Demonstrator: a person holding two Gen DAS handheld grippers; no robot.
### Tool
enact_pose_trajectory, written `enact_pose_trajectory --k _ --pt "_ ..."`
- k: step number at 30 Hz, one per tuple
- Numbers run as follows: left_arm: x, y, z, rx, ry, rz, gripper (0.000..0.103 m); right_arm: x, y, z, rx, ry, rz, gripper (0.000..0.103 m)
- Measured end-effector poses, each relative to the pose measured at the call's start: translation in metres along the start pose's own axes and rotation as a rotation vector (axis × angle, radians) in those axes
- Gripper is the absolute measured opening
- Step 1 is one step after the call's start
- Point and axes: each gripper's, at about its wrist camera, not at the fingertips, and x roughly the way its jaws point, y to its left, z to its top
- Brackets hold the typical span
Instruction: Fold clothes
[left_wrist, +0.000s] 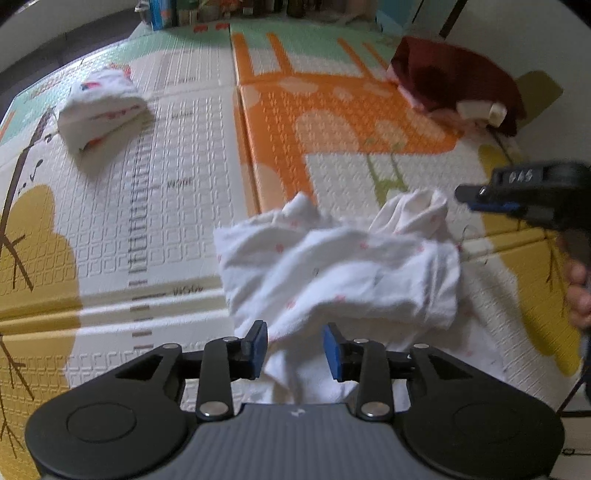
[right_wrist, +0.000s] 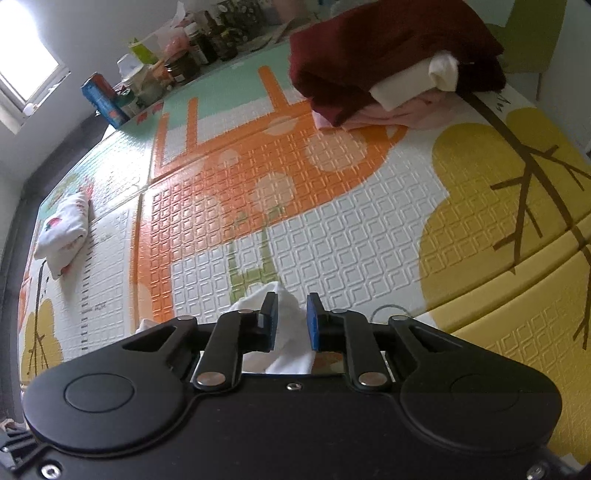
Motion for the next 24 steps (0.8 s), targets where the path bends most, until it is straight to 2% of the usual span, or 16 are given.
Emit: enact_pose_trajectory --k 5,17,24 --pt "0.008 0.0 0.01 -0.052 -0.013 -0.034 0.038 0.007 0.011 0.002 -0.028 0.014 0.015 0.013" --pt "0.053 -0.004 0.012 -0.063 0.083 -0.012 0.039 0.04 0.034 0.003 -0.073 0.089 0.013 0.013" --pt "0.06 0.0 0.012 -0.064 0.11 0.002 0.049 0.061 0.033 0.008 -0.09 0.102 -0.033 0.012"
